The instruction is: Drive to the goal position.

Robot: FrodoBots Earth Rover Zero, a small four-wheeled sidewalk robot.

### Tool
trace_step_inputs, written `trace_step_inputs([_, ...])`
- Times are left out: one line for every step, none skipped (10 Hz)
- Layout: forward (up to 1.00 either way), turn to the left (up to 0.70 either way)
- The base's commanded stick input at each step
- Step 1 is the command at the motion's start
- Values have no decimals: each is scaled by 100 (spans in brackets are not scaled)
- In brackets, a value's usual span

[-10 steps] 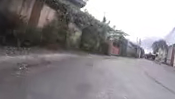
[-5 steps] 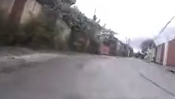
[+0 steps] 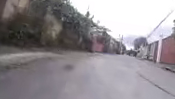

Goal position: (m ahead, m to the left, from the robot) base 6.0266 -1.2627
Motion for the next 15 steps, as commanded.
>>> trace_step_inputs([100, 0])
trace_step_inputs([100, 0])
trace_step_inputs([100, 0])
trace_step_inputs([100, 0])
trace_step_inputs([100, 0])
trace_step_inputs([100, 0])
trace_step_inputs([100, 0])
trace_step_inputs([100, -6])
trace_step_inputs([100, -40])
trace_step_inputs([100, -40])
trace_step_inputs([100, -40])
trace_step_inputs([100, -40])
trace_step_inputs([100, -39])
trace_step_inputs([100, -37])
trace_step_inputs([100, 0])
